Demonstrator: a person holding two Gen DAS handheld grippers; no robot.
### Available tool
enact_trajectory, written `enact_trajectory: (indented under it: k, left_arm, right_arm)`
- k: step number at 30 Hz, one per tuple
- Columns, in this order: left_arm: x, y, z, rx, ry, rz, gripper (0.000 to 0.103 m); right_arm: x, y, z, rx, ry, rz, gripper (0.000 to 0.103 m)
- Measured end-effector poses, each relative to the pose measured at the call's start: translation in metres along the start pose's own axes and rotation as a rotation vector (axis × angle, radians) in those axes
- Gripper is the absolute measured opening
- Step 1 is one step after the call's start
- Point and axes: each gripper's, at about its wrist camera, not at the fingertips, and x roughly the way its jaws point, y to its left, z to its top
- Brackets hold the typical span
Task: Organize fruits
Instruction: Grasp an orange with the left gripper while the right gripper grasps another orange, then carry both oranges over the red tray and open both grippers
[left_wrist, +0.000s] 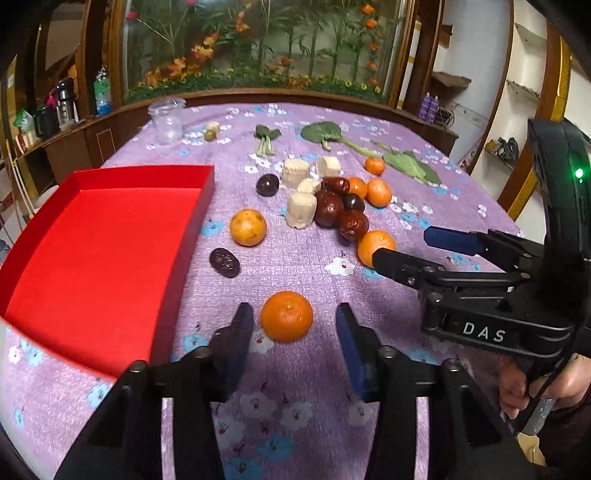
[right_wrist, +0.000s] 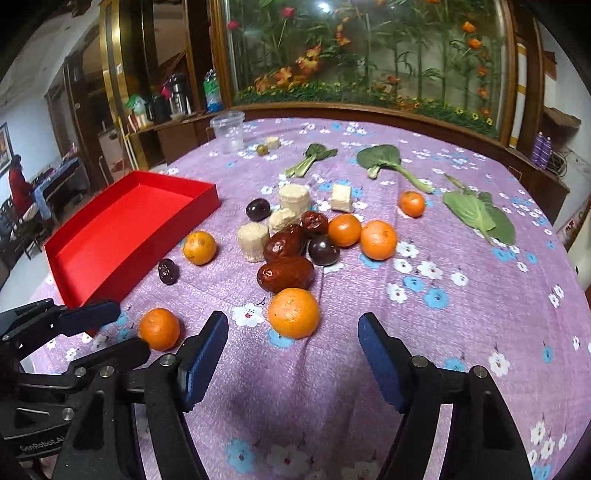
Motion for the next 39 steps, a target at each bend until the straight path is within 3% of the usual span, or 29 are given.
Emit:
enact_trajectory:
  k: [5,8,9,10,15,22,28,34,39]
  left_arm:
    - [0.021,0.001,0.004,-0.029,0.052,0.021,0.041]
    - [0.028,0.002,0.003,-0.027,0.075,0.035,0.041]
    - [0.03,0.002,0.001,-0.026,0.079,0.039,0.038]
    - [0.029,0.001,-0.001,-0.021,0.069,0.049,0.032]
    - [0.018,0.01,-0.003,-0.067,0.039,0.001,0.031]
    - [-0.028,0.039,0.003,-0.164,-0.082,-0.019,0.031]
    - [-0.061,0.094,0.009,-0.261,-0.156,0.087,0.031]
    - [-0.064,0.152,0.015,-0.324,-0.163,0.246,0.031]
    - [-0.048,0.19,0.013,-0.378,-0.128,0.291,0.031]
  right_arm:
    - [0.017,0.001,0.008,-0.02,0.043,0.002,0.069]
    - [0.029,-0.001,0.009,-0.008,0.093,0.015,0.051]
    - [0.033,-0.002,0.009,0.001,0.113,0.028,0.041]
    - [0.036,-0.004,0.009,0.007,0.125,0.027,0.039]
    - [0.031,-0.009,0.005,0.051,0.123,0.051,0.038]
    - [0.001,0.011,0.01,0.025,0.06,0.08,0.038]
    - [-0.019,0.051,0.034,-0.03,0.015,0.183,0.038]
    - [-0.002,0.124,0.063,-0.096,0.052,0.364,0.039]
    - [0.027,0.174,0.067,-0.18,0.087,0.372,0.039]
